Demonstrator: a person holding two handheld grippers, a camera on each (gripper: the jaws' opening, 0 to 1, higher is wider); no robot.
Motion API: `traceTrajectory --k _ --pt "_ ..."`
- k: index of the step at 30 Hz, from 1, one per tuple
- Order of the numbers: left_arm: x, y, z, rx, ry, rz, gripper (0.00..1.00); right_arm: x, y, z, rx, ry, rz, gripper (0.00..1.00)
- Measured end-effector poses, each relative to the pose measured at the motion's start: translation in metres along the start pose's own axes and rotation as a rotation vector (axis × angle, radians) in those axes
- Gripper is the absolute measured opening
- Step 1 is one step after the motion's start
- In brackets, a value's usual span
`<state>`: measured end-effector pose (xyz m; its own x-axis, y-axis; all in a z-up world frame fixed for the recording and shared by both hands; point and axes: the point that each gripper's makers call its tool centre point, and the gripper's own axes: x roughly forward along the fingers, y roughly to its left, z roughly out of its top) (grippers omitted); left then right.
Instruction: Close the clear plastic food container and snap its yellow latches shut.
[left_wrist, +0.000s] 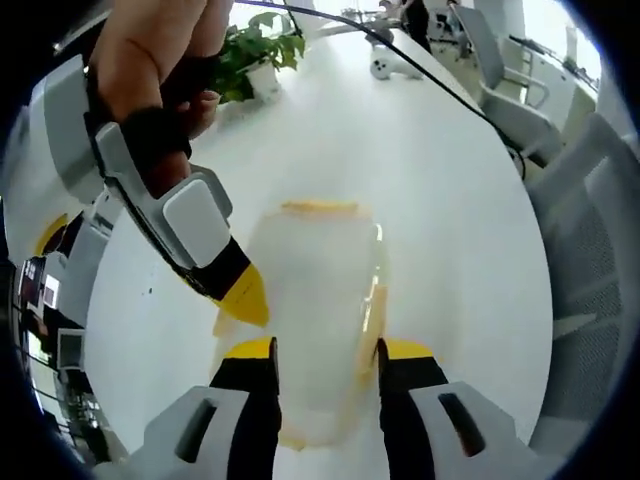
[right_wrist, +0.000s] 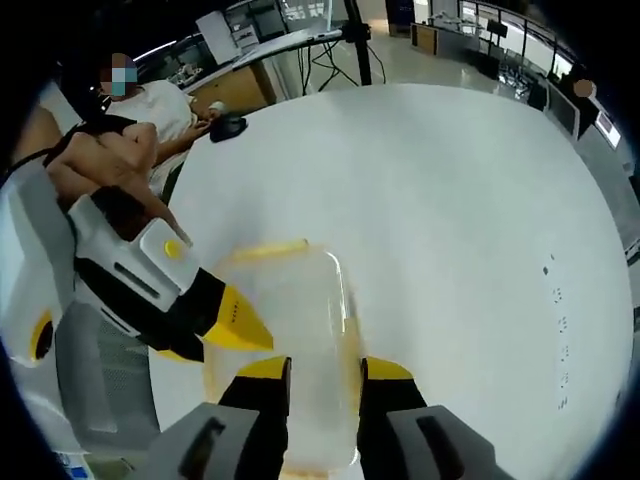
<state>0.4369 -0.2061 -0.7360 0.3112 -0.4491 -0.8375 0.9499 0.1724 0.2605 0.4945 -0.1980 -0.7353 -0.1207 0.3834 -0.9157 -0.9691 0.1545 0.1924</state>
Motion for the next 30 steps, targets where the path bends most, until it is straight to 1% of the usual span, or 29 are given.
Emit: traceTrajectory --k 2,7,9,11,12,15,17,19,22,24,27,30 --pt "0.000 0.000 0.000 0.016 -0.003 -0.002 0.35 0.000 -0.001 0.000 0.000 -0.004 -0.004 0.24" --pt "-0.001 0.000 0.002 0.015 -0.002 -0.016 0.36 -0.001 -0.001 0.000 0.001 -0.012 -0.012 0.24" --pt "-0.001 -0.001 0.002 0.039 0.008 -0.016 0.37 -0.001 -0.002 0.000 -0.010 -0.014 -0.015 0.24" --pt "-0.001 -0.002 0.002 0.041 0.007 -0.022 0.40 -0.002 -0.002 0.000 -0.002 -0.015 -0.019 0.24" --pt "-0.001 -0.003 0.003 0.032 0.007 -0.027 0.42 -0.002 -0.001 0.000 -0.003 -0.016 -0.019 0.24" --pt "0.000 -0.004 0.003 0.032 0.010 -0.032 0.45 -0.001 0.002 -0.003 -0.019 -0.003 -0.019 0.31" --pt "-0.001 -0.005 0.004 0.033 0.011 -0.039 0.46 -0.004 0.001 -0.004 -0.029 0.001 -0.025 0.28" --pt "-0.002 -0.004 0.005 0.036 0.007 -0.040 0.48 -0.007 -0.001 -0.002 -0.021 -0.016 -0.037 0.29" --pt "-0.005 -0.002 0.007 0.037 0.000 -0.040 0.50 -0.009 -0.001 -0.003 -0.023 -0.021 -0.039 0.31" --pt "-0.005 0.001 0.008 0.034 0.002 -0.043 0.51 -0.009 0.000 -0.004 -0.019 -0.028 -0.034 0.34" --pt "-0.006 0.002 0.007 0.026 0.002 -0.048 0.55 -0.010 0.003 -0.008 -0.023 -0.024 -0.029 0.35" --pt "-0.006 0.003 0.005 0.006 0.006 -0.053 0.56 -0.011 0.005 -0.013 -0.024 -0.023 -0.029 0.37"
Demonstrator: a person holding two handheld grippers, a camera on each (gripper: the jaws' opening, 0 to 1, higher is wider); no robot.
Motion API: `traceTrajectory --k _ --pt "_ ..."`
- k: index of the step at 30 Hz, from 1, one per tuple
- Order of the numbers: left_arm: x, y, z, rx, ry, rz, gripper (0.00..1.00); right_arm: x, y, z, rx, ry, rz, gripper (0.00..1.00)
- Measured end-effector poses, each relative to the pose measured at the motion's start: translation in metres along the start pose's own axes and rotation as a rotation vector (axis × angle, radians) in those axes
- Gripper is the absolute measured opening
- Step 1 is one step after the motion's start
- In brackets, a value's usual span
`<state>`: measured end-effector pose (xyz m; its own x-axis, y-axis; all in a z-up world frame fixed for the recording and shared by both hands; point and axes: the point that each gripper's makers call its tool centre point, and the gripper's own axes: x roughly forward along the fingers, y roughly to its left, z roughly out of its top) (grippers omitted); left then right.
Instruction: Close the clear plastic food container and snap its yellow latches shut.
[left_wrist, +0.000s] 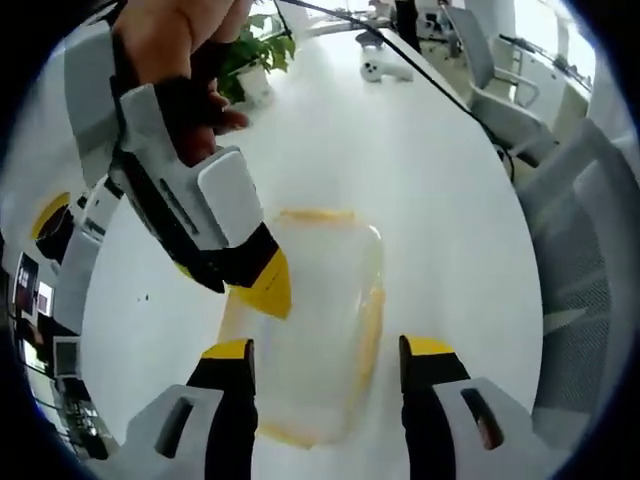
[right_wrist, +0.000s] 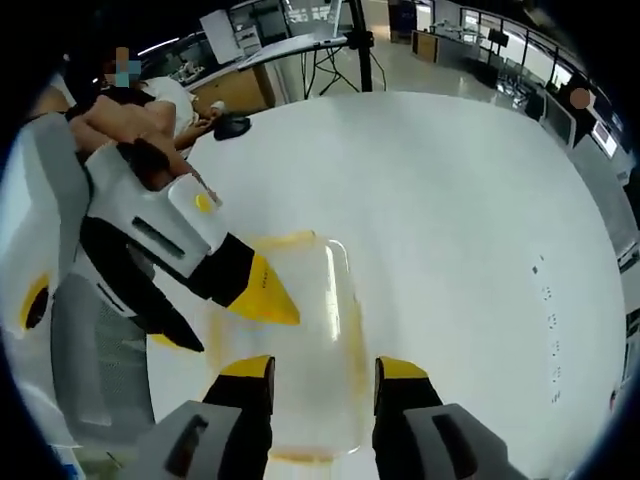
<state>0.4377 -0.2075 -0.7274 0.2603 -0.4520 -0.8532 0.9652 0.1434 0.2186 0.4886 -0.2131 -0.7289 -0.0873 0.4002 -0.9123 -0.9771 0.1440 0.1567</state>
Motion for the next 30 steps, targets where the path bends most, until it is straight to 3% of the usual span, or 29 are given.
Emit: traceTrajectory --k 8,14,30 --pt "0.000 0.002 -0.005 -0.014 0.013 0.005 0.64 -0.003 0.001 -0.010 0.000 0.001 -0.013 0.43" --pt "0.000 0.006 -0.011 -0.010 0.024 0.001 0.65 -0.007 0.005 -0.017 -0.008 0.011 -0.022 0.45" --pt "0.003 0.020 -0.028 -0.042 0.055 0.011 0.78 -0.015 0.013 -0.022 -0.042 0.002 -0.052 0.52"
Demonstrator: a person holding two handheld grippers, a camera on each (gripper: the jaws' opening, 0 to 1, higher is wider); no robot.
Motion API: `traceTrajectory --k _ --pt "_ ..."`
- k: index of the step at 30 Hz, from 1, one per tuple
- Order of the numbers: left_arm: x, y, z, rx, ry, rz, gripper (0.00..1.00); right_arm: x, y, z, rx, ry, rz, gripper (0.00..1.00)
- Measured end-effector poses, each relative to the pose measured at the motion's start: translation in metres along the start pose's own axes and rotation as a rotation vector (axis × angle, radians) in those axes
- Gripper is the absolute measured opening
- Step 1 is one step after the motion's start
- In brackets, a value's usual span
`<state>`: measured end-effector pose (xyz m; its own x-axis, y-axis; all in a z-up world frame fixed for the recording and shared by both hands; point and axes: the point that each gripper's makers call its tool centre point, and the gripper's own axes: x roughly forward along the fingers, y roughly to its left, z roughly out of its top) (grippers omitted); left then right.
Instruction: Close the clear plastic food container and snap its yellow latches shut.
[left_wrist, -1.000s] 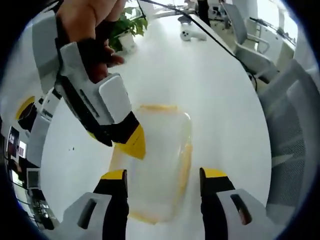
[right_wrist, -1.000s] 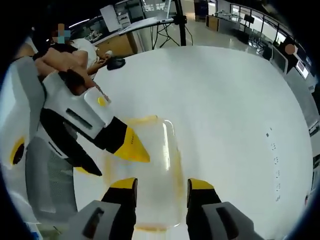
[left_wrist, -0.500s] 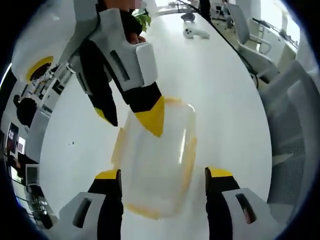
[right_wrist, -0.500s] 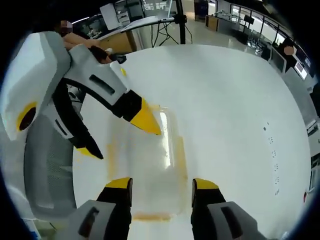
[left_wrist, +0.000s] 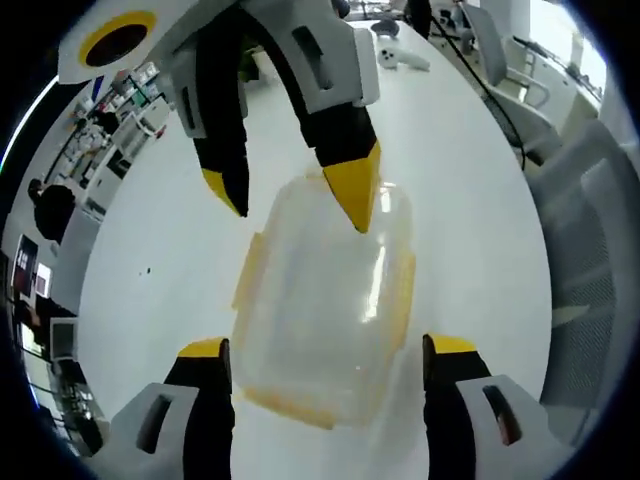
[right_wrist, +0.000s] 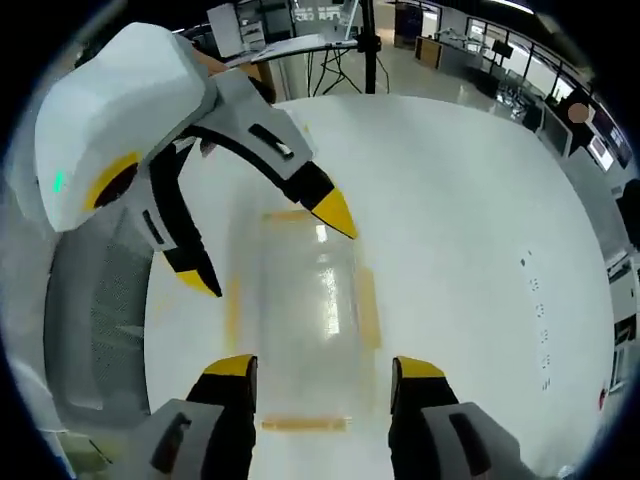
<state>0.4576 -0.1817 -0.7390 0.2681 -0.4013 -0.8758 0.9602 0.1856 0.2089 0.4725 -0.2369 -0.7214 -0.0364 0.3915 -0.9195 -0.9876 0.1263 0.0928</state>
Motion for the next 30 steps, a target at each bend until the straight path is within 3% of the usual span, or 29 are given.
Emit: traceTrajectory --k 8,15,28,30 --pt "0.000 0.011 -0.010 -0.087 0.001 0.028 0.84 -0.002 0.000 -0.003 0.030 -0.040 -0.043 0.58" --pt "0.002 0.012 -0.016 -0.098 0.005 0.040 0.88 0.001 0.003 -0.007 0.040 -0.059 -0.079 0.61" --pt "0.010 0.011 -0.021 -0.063 0.011 0.038 0.86 0.008 0.017 -0.018 -0.043 -0.068 -0.137 0.66" --pt "0.011 0.011 -0.022 -0.057 0.014 0.034 0.85 0.011 0.015 -0.022 -0.091 -0.045 -0.164 0.67"
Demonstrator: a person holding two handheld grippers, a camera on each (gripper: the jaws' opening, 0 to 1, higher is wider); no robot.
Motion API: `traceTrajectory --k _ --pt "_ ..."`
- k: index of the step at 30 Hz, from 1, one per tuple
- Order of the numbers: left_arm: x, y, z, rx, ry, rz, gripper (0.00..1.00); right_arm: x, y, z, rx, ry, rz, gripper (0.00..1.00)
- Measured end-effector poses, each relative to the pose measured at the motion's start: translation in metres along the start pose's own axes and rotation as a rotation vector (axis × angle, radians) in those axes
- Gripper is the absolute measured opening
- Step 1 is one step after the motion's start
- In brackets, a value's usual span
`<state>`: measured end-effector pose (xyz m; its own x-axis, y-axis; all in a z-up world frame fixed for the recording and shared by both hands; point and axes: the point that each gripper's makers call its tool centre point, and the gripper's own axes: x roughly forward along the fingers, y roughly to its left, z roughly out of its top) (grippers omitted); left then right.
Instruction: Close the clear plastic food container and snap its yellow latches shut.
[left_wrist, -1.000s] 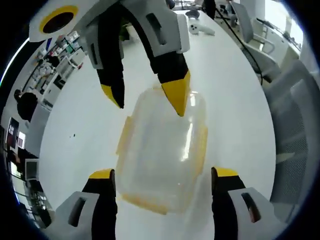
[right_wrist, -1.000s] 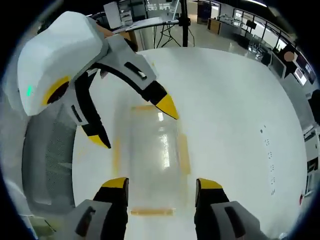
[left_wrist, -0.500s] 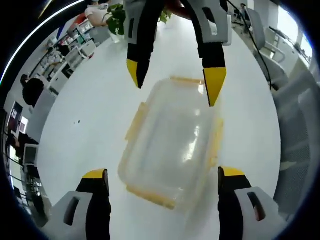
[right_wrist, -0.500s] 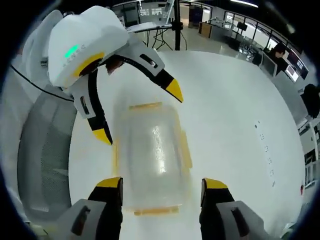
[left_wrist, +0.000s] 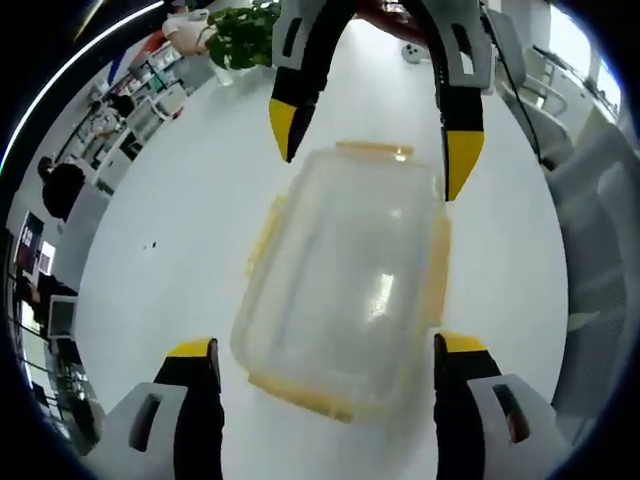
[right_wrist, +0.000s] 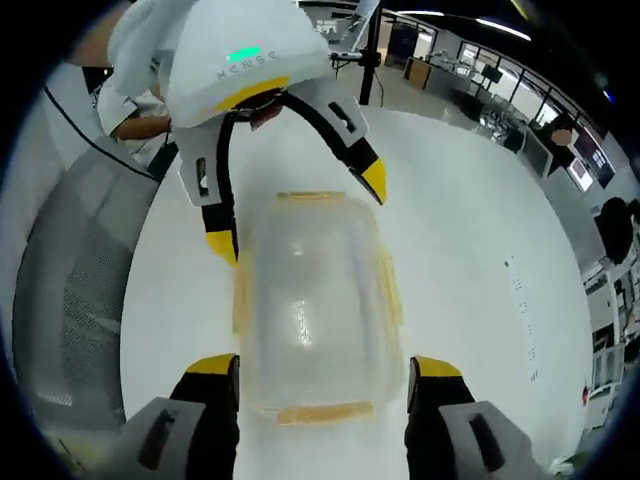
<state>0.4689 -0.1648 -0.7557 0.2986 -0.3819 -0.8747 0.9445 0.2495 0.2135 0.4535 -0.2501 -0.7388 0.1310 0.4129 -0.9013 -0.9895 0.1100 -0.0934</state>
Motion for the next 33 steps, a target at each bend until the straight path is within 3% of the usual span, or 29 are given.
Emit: traceTrajectory --k 9,15,33 --pt "0.0066 -0.0036 -0.0033 0.060 0.020 -0.017 0.81 0.0065 0.0030 -0.0009 -0.005 -0.008 -0.011 0.65" --pt "0.0062 0.0011 -0.0033 0.061 0.016 -0.012 0.77 0.0060 0.0032 -0.0009 -0.008 -0.009 -0.007 0.64" --pt "0.0059 -0.0008 -0.0075 0.062 0.026 -0.013 0.77 0.0076 0.0032 0.0010 -0.038 0.005 0.011 0.64"
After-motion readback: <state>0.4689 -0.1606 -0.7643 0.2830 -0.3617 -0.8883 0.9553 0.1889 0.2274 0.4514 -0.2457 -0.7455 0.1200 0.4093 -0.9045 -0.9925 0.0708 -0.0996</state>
